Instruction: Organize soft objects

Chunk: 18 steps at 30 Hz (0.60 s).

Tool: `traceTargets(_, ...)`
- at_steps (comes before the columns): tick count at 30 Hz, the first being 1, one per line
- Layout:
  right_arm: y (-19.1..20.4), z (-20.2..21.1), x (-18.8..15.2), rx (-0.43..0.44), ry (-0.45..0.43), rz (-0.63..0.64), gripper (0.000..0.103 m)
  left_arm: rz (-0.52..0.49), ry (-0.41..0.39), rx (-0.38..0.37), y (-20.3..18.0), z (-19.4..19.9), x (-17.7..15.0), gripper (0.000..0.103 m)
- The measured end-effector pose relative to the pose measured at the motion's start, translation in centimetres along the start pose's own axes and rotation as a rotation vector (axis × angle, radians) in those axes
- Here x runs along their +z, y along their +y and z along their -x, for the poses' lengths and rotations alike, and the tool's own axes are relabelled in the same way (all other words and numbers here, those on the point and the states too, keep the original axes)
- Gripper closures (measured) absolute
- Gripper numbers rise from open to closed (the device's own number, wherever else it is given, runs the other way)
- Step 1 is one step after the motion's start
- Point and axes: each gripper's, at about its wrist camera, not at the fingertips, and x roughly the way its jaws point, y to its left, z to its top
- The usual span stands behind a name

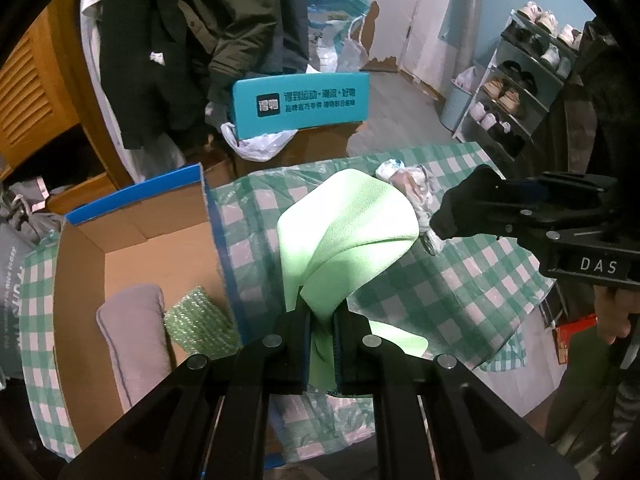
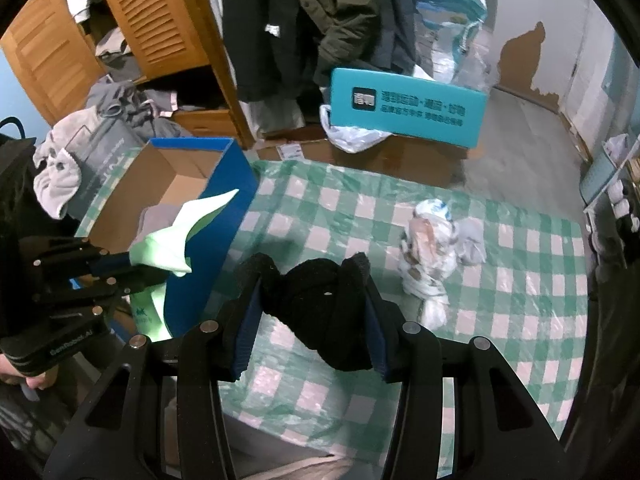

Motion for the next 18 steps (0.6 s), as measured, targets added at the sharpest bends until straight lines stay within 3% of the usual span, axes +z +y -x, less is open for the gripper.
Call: traceTargets(18, 6.5, -3.0, 2.9, 0.053, 0.027, 0.088, 0.056, 0.079, -0.044, 0.073, 5.7, 2.4, -1.3, 0.094)
